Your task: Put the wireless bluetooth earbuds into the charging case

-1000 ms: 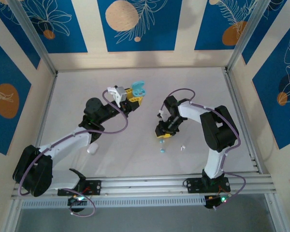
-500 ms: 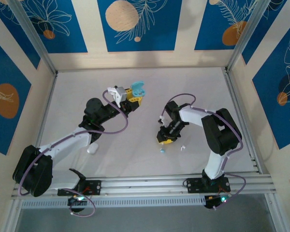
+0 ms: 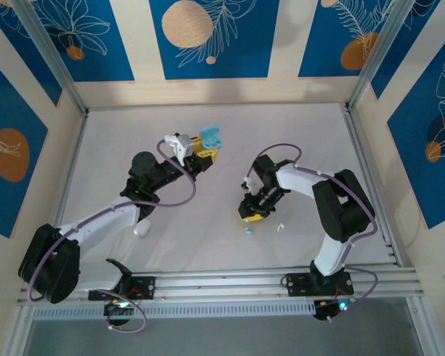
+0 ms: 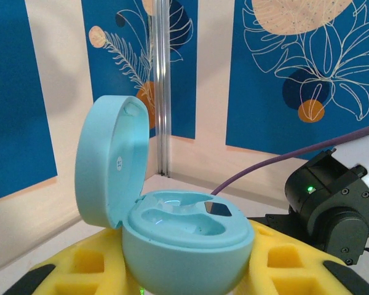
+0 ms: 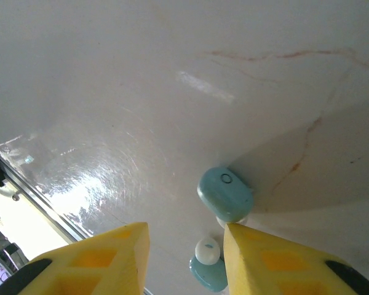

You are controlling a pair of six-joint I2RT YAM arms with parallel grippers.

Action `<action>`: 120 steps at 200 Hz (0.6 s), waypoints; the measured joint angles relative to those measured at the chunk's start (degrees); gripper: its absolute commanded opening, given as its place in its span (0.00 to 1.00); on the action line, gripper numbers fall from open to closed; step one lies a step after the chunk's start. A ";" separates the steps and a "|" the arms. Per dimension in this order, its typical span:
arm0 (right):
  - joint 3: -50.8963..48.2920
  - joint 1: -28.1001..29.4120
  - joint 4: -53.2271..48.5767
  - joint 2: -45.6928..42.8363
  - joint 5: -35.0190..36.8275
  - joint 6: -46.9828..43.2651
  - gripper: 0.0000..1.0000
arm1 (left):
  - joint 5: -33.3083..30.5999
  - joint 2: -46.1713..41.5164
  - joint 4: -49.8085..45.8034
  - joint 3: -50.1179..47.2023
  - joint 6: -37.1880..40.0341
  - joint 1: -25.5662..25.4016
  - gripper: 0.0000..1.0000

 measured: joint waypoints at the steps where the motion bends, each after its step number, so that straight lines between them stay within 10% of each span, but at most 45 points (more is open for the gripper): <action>1: 0.00 0.00 0.00 0.00 0.00 0.02 0.38 | -0.02 0.00 0.00 0.00 0.00 0.00 0.29; 120: 2.19 -1.38 2.14 -0.07 4.33 2.75 0.39 | -0.44 -0.02 -0.20 -0.02 0.09 0.00 0.29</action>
